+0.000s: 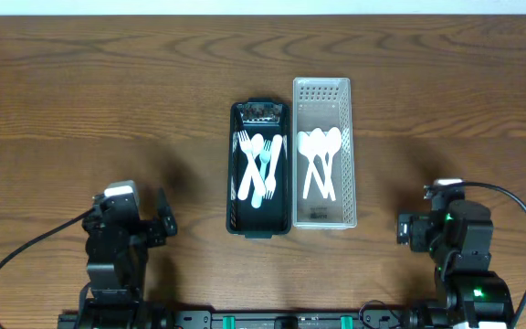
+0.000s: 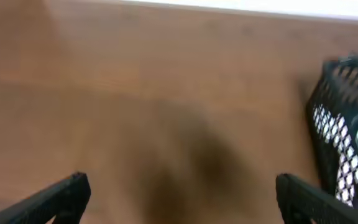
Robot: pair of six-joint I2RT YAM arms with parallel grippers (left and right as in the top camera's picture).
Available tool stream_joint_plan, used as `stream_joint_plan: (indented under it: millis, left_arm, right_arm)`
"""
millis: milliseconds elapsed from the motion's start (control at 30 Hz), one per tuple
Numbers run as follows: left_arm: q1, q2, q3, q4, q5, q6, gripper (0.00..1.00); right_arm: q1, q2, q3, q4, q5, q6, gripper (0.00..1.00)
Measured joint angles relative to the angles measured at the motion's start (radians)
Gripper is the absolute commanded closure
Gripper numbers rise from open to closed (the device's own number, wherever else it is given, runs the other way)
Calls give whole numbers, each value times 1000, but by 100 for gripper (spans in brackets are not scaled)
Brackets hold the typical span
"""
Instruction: Pack container
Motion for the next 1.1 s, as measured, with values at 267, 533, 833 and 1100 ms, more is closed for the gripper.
stream_joint_plan:
  millis: [267,533,833,1100]
  left_arm:
    - [0,0,-1,-181,0,0,2]
    - [0,0,-1,-303,0,0,2]
    - [0,0,-2,-314,0,0,2]
    - [0,0,-2,-315,0,0,2]
  right_arm:
    - [0,-6,-2,-111,0,0,1]
    - [20,-197,-4,-104,-5,0,1]
    - [76,-416,-137,602,-34,-15,1]
    - [97,-449,-386,740,-56,-25,1]
